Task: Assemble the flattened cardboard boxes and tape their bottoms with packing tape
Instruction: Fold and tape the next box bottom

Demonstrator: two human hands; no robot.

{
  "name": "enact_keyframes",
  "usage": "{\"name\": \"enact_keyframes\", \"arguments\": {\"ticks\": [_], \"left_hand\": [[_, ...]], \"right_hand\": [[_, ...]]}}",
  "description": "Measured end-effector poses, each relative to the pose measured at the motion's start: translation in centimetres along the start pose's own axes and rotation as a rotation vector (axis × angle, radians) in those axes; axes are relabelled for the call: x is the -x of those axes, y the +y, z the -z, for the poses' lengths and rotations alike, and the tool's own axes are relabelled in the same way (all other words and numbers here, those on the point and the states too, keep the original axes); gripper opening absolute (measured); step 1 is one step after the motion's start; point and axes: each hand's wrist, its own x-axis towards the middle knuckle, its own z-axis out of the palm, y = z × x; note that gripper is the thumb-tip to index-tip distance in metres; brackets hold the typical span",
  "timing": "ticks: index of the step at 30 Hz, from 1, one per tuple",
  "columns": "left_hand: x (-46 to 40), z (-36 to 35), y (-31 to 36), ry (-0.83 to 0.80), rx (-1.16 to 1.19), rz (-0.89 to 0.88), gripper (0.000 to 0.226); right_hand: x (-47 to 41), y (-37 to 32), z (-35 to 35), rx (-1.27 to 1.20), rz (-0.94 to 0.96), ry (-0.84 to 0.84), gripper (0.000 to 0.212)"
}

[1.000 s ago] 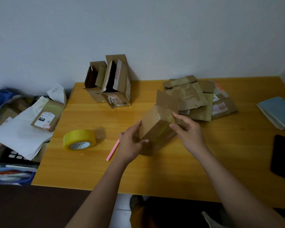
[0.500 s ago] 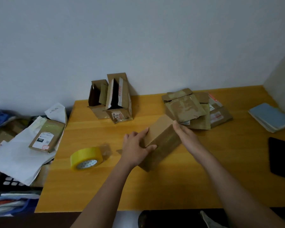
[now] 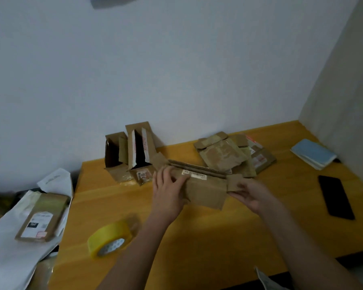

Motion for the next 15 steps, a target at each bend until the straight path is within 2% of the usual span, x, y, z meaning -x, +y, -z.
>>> {"name": "enact_keyframes", "arguments": {"ticks": [2,5,6,8,10,11,13,15], "left_hand": [[-0.3,0.2,-0.2,-0.153,0.248,0.263,0.060],[-0.3,-0.4,-0.3,-0.377,0.912,0.556,0.042],[-0.1,-0.6,-0.1,-0.397,1.032,0.646,0.041],[0.2,-1.1,0.2,-0.401,1.128,0.755,0.049],[0.3,-1.9,0.4,-0.376,1.135,0.759,0.062],[0.4,-2.1,0.6,-0.356,1.133,0.736,0.059],[0.4,-2.2,1.1,-0.332,1.130,0.690,0.035],[0.3,-2.2,2.0,-0.377,1.160,0.678,0.020]], "right_hand": [[0.4,0.5,-0.8,-0.010,-0.013,0.002,0.029],[0.6,2.2,-1.9,0.057,-0.005,0.005,0.035],[0.6,2.8,-2.1,0.073,0.003,0.018,0.038],[0.4,4.0,-2.6,0.070,-0.002,0.036,0.044],[0.4,4.7,-2.8,0.083,-0.004,0.082,0.044],[0.3,4.9,-2.7,0.101,0.000,0.109,0.044],[0.3,4.6,-2.6,0.148,0.022,0.160,0.046],[-0.7,4.1,-1.9,0.187,0.072,0.174,0.064]]}}
